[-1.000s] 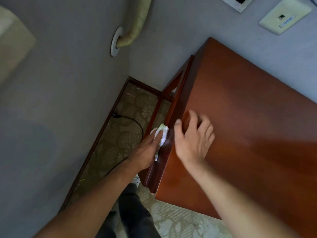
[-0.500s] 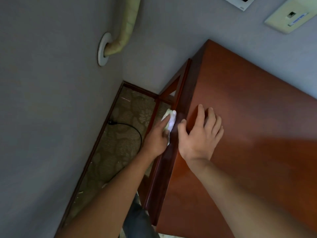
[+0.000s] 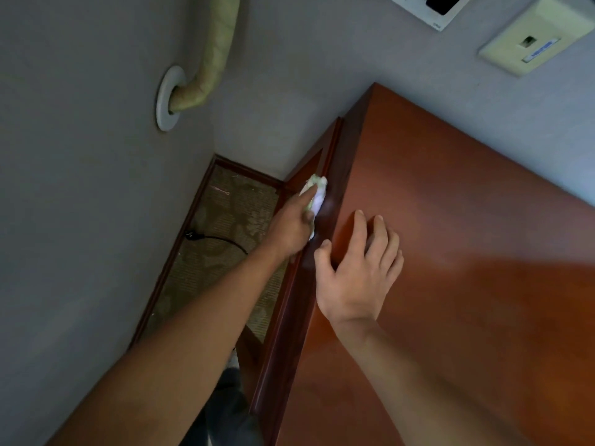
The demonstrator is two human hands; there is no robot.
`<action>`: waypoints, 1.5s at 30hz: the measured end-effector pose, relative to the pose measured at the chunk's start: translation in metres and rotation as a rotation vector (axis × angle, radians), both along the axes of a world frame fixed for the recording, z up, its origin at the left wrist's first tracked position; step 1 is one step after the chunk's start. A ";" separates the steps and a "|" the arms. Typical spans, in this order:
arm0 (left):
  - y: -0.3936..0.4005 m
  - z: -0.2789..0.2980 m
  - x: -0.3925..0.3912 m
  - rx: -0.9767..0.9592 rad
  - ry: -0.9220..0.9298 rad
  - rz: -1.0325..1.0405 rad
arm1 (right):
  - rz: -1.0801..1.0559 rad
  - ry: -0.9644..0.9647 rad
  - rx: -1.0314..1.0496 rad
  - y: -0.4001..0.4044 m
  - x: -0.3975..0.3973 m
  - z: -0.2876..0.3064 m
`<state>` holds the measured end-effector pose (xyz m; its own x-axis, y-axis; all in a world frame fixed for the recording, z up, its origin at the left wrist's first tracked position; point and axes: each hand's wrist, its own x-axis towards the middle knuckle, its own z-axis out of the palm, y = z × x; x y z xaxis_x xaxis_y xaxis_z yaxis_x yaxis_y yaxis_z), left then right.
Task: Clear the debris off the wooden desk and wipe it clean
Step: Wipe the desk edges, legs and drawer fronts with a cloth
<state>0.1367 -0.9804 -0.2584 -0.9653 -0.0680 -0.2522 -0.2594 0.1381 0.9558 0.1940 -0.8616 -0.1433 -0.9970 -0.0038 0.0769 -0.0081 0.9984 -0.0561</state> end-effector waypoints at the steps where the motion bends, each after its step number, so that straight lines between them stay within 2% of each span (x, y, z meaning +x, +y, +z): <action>1: 0.001 0.000 0.019 -0.026 0.035 -0.015 | -0.001 -0.006 -0.001 0.000 0.000 0.001; 4: 0.005 -0.010 0.081 -0.020 0.112 -0.050 | 0.002 -0.015 -0.006 -0.001 0.000 0.002; 7: 0.008 -0.018 0.094 0.006 0.064 -0.055 | -0.001 -0.018 -0.001 0.000 0.001 0.001; 12: 0.001 -0.005 0.074 0.023 0.092 -0.048 | -0.006 -0.042 0.017 0.001 0.000 0.000; 15: 0.001 -0.013 0.054 0.028 -0.051 -0.070 | -0.002 -0.066 0.048 -0.002 -0.006 0.009; 21: -0.003 0.007 -0.001 -0.024 -0.054 0.001 | 0.003 -0.190 -0.035 -0.015 -0.129 0.021; 26: -0.008 -0.012 0.000 0.042 -0.067 -0.045 | -0.025 -0.098 -0.035 -0.018 -0.132 0.005; 30: -0.010 -0.010 -0.059 0.173 -0.072 0.013 | -0.028 -0.091 -0.027 -0.016 -0.137 0.003; 34: -0.023 0.006 -0.166 0.040 -0.078 0.073 | -0.014 -0.083 -0.023 -0.016 -0.136 0.001; 36: -0.027 0.013 -0.186 0.000 -0.068 0.070 | -0.017 -0.080 -0.030 -0.016 -0.137 0.001; 39: -0.020 0.008 -0.148 0.031 -0.011 0.048 | -0.015 -0.082 -0.027 -0.015 -0.136 0.002; 42: -0.012 -0.001 -0.072 0.030 0.057 0.008 | -0.023 -0.067 -0.016 -0.016 -0.138 0.002; 45: -0.002 0.001 0.006 -0.002 0.045 -0.009 | -0.026 -0.078 -0.022 -0.018 -0.140 0.001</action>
<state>0.1425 -0.9823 -0.2573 -0.9763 -0.0593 -0.2083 -0.2148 0.1419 0.9663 0.0543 -0.8793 -0.1419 -0.9997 0.0226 -0.0009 0.0226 0.9967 -0.0777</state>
